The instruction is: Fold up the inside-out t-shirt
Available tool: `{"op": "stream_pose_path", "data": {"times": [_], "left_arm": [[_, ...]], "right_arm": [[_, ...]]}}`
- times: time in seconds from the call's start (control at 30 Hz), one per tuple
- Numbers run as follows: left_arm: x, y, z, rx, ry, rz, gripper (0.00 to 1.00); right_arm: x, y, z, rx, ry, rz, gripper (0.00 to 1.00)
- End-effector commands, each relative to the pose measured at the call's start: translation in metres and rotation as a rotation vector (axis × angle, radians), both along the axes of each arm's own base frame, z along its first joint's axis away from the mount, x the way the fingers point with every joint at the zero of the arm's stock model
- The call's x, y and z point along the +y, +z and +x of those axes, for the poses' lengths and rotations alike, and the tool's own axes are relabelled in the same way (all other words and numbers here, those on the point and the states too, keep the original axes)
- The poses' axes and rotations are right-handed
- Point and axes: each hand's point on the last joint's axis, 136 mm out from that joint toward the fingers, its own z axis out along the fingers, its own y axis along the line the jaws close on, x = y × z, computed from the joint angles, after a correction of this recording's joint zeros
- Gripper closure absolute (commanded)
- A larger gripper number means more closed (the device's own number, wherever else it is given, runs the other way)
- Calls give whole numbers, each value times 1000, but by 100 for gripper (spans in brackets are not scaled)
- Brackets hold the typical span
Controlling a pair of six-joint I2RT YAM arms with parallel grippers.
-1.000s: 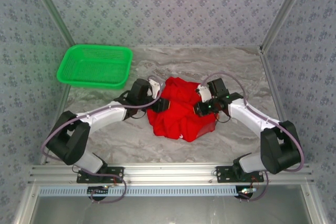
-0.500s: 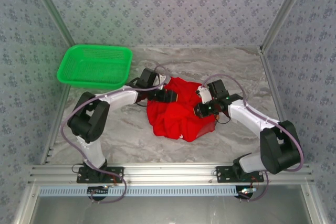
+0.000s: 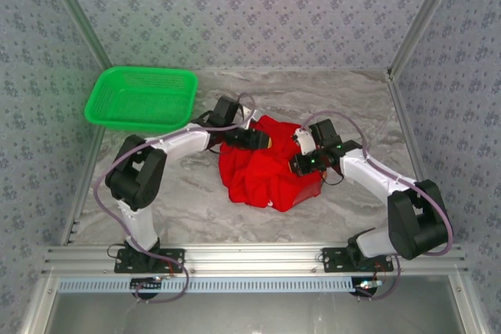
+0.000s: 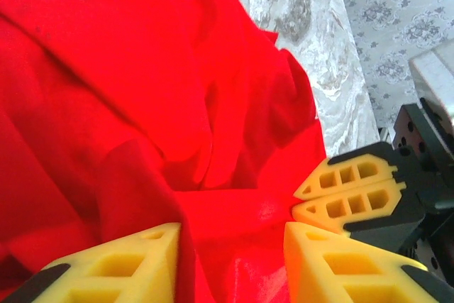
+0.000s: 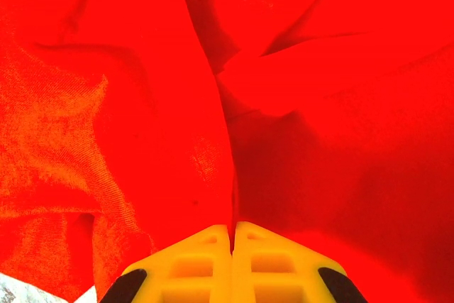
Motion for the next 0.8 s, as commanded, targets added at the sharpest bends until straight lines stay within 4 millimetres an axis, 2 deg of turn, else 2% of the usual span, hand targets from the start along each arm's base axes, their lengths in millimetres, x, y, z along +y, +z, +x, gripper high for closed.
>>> {"op": "stream_pose_path", "data": {"times": [0.0,0.1,0.37,0.6,0.77], "left_arm": [[2,-8,5,-25,-14,74,60],[6,-18,11,-30,-6,140,59],[-2,-28,20,-18,-30,179,59],[3,-44,26,-11,-33,271,57],[-9,-41,25,0,-59,233,67]], "right_arm": [[-2,4,-2,-25,9,-12,100],[-2,5,-2,-26,7,-12,100],[-3,8,-2,-36,4,-9,100],[-4,9,-2,-41,5,-8,100],[-4,9,-2,-41,4,-4,100]]}}
